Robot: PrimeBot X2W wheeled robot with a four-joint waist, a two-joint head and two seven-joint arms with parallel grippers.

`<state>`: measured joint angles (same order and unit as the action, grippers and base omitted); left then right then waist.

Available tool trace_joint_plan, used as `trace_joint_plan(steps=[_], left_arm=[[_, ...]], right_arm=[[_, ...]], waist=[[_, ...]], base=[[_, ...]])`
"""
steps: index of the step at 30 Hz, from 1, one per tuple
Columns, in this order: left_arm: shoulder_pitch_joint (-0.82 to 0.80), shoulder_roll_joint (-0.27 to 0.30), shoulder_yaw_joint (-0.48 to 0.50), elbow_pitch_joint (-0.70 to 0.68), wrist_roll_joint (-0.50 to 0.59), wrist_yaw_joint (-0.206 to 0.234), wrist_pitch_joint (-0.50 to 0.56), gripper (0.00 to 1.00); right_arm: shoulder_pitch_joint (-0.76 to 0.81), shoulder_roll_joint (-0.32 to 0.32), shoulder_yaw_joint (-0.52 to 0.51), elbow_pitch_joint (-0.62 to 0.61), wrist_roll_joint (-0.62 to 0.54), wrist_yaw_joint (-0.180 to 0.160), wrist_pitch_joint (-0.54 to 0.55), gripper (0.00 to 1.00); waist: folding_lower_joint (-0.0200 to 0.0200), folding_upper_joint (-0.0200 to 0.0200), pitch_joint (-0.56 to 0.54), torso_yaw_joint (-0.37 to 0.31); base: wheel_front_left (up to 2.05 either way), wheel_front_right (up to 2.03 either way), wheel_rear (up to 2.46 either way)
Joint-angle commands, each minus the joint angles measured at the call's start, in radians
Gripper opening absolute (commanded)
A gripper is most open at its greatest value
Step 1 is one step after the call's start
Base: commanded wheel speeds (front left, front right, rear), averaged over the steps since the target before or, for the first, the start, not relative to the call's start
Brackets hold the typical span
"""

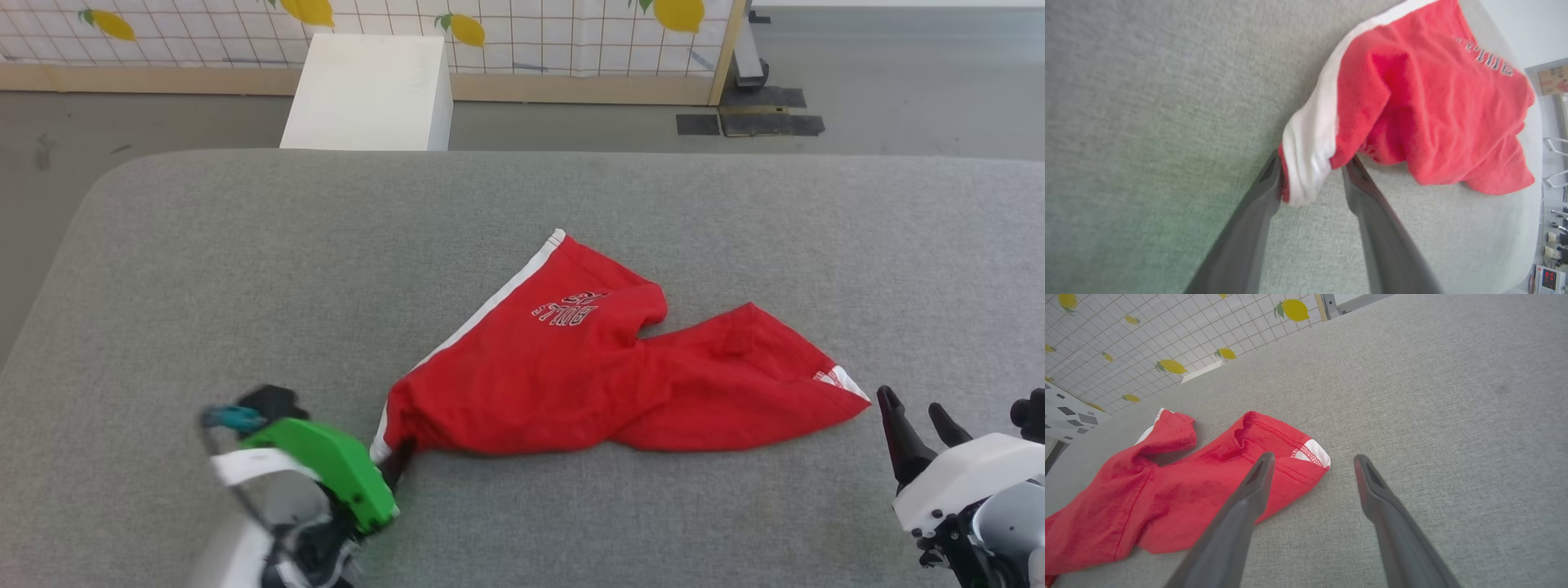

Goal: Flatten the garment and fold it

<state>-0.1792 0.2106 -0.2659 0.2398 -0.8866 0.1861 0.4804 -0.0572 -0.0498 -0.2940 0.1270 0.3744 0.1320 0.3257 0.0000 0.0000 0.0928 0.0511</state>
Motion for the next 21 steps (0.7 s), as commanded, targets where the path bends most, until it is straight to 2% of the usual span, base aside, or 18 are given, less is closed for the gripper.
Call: trace_joint_plan(steps=[1, 4, 6, 10, 14, 17, 21], left_arm=[[0.018, -0.003, 0.031, -0.029, -0.026, -0.014, -0.031, 1.00], [0.044, 0.007, 0.103, -0.103, -0.049, -0.050, -0.127, 1.00], [0.064, 0.018, 0.142, -0.141, -0.026, -0.067, -0.221, 1.00], [0.096, 0.046, 0.142, -0.167, 0.113, -0.110, -0.435, 1.00], [0.114, 0.034, 0.115, -0.137, 0.248, -0.129, -0.659, 1.00], [0.118, 0.015, 0.099, -0.115, 0.316, -0.130, -0.722, 1.00], [0.114, -0.026, 0.103, -0.113, 0.370, -0.139, -0.740, 1.00]], right_arm=[[0.010, 0.000, 0.000, -0.006, -0.006, -0.001, 0.003, 1.00], [0.014, 0.000, 0.002, -0.019, -0.012, -0.001, 0.010, 1.00], [0.014, 0.000, 0.004, -0.033, -0.019, -0.001, 0.018, 1.00], [-0.001, 0.000, 0.017, -0.064, -0.041, -0.001, 0.048, 1.00], [-0.048, 0.000, 0.064, -0.082, -0.084, -0.001, 0.108, 1.00], [-0.108, 0.000, 0.122, -0.079, -0.131, -0.001, 0.178, 1.00], [-0.235, -0.002, 0.214, -0.027, -0.207, -0.001, 0.293, 1.00]], waist=[[0.0000, 0.0000, -0.005, 0.002], [0.0000, 0.0000, -0.010, 0.007], [0.0000, 0.0000, -0.009, 0.012], [0.0000, 0.0000, 0.002, 0.030], [0.0000, 0.0000, 0.021, 0.047], [0.0000, 0.0000, 0.041, 0.059], [0.0000, 0.0000, 0.078, 0.080]], base=[[0.00, 0.00, 0.00], [0.00, 0.00, 0.00], [0.00, 0.00, 0.00], [0.00, 0.00, 0.00], [0.00, 0.00, 0.00], [0.00, 0.00, 0.00], [0.00, 0.00, 0.00]])
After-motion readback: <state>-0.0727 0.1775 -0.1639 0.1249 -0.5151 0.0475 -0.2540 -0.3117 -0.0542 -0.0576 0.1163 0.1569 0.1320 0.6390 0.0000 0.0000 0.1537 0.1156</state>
